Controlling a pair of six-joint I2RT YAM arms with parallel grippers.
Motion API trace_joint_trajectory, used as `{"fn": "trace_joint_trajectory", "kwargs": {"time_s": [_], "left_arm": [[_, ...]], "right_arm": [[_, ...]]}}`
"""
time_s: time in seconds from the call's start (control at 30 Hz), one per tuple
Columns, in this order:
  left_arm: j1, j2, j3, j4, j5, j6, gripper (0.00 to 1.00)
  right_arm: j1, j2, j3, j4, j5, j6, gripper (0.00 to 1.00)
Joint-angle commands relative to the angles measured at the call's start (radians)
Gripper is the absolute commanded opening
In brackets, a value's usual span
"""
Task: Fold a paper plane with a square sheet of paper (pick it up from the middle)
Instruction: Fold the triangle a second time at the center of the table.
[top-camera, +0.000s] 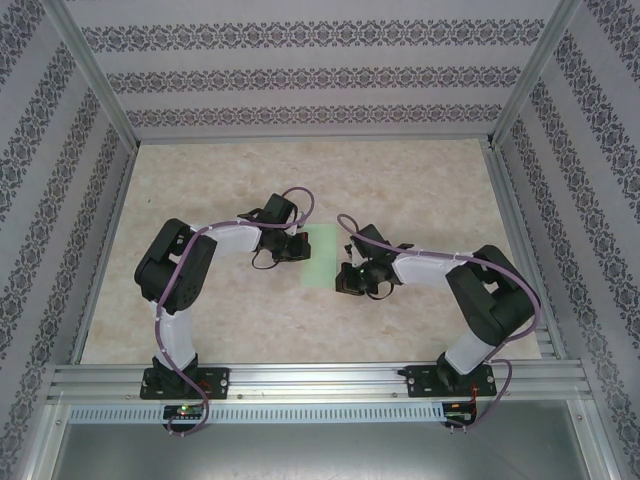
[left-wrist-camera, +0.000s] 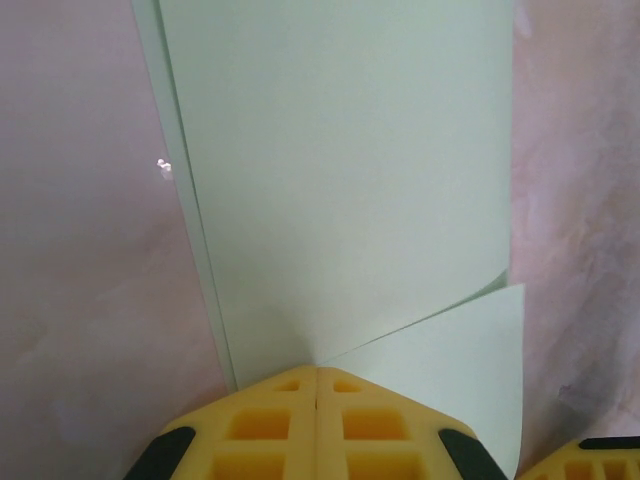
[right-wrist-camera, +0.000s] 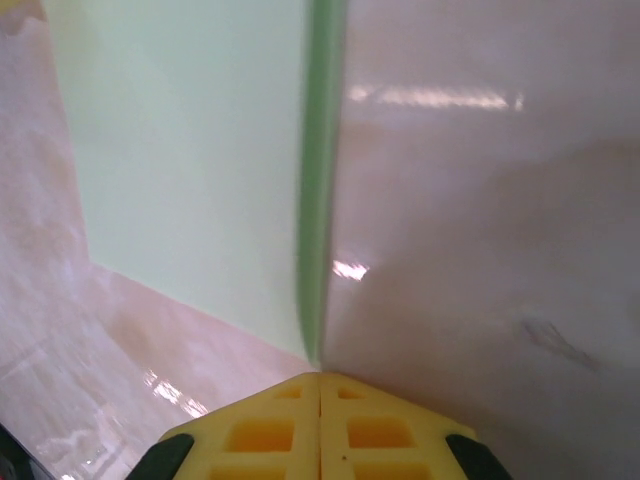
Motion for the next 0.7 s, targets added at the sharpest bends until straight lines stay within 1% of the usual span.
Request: {"fn": "trace_joint_trajectory", "kwargs": {"time_s": [0.0,0.1,0.27,0.33,0.47,0.67], "left_arm": [[0.006,0.054,-0.018,-0.084,-0.091,-0.005,0.05],[0.006,0.054,-0.016,-0.08,-0.081,-0.008,0.05],[0.006,0.053,-0.019,-0.083,-0.08,-0.008,0.05],[0.006,0.054,-0.02,-0.083,-0.079,-0.01,0.05],[0.006,0.059,-0.019,-0.086,-0.076,-0.01,0.05],[0.006,0.063,-0.018,-0.093,-0.082,-0.016,0.05]], "right_arm": [[-0.006,-0.048,0.036,-0.059,0.024,-0.01,0.08],[0.001,-0.023,0.116,-0.033,0.027,-0.007,0.08],[0.023,0.12,0.256,-0.017,0.017,-0.004,0.07],[0.025,0.16,0.287,-0.011,0.022,0.002,0.06],[0.026,0.219,0.315,-0.004,0.02,0.008,0.04],[0.022,0.247,0.295,-0.022,0.037,0.013,0.04]]}}
